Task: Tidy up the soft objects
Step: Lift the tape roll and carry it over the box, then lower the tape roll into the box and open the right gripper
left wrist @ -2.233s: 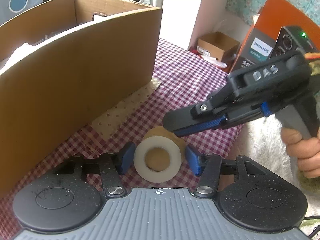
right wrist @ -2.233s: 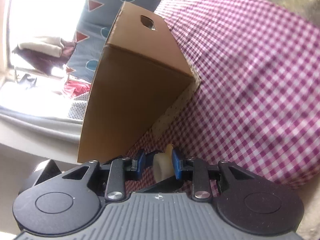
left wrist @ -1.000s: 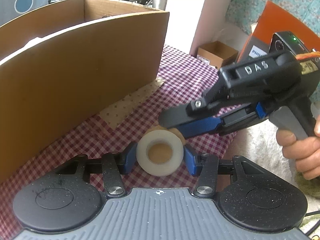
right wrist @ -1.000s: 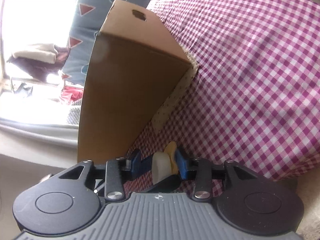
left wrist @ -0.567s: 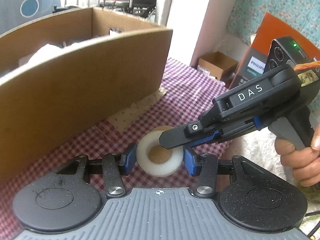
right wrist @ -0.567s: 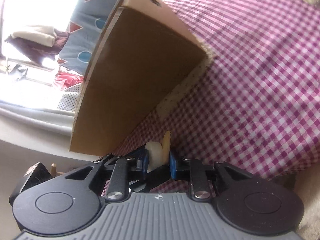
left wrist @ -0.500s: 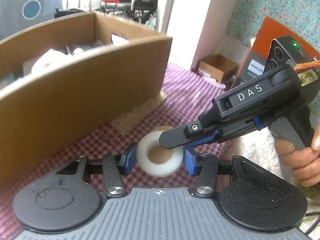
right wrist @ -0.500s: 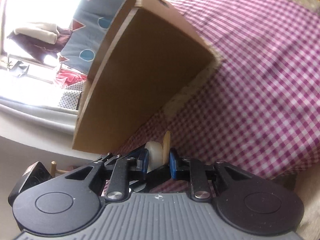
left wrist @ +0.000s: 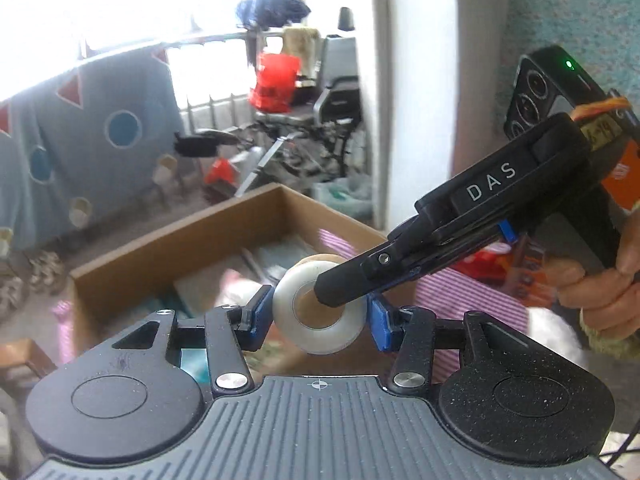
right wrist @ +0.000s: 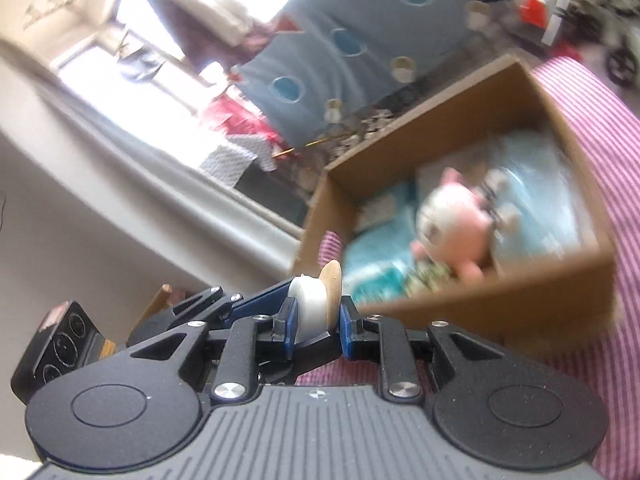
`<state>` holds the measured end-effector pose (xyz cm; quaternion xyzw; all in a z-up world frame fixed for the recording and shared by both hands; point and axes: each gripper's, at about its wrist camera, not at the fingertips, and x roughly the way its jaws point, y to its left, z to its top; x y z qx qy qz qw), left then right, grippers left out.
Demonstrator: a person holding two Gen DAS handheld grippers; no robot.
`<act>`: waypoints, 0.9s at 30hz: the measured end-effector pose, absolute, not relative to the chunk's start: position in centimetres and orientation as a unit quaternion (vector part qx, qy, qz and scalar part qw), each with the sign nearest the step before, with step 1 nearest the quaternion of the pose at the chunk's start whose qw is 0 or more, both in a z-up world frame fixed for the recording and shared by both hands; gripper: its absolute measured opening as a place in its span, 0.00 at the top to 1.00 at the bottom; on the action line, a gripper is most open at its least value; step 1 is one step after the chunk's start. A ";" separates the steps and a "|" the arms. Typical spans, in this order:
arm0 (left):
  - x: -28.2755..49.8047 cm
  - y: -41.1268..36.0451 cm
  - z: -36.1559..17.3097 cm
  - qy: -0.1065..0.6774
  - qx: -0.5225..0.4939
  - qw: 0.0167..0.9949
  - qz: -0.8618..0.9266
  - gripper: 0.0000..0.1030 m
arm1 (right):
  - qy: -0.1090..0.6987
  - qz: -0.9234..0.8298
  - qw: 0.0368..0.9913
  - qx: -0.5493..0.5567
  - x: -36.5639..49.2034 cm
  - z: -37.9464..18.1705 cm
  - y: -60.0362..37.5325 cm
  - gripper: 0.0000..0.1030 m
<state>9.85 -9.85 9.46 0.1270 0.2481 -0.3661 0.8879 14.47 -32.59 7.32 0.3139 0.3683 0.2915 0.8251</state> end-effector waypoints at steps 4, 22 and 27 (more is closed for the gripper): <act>13.9 -9.6 10.4 0.258 0.137 0.894 -0.340 0.53 | 0.386 0.317 0.817 0.287 20.4 8.5 -30.8 0.77; 33.5 -7.7 1.1 0.529 0.062 0.797 -0.284 0.53 | 0.611 0.292 0.711 0.189 41.5 -2.3 -24.7 0.75; 34.1 -7.5 -1.1 0.578 0.051 0.765 -0.279 0.49 | 0.628 0.258 0.723 0.130 42.6 -3.2 -24.1 0.49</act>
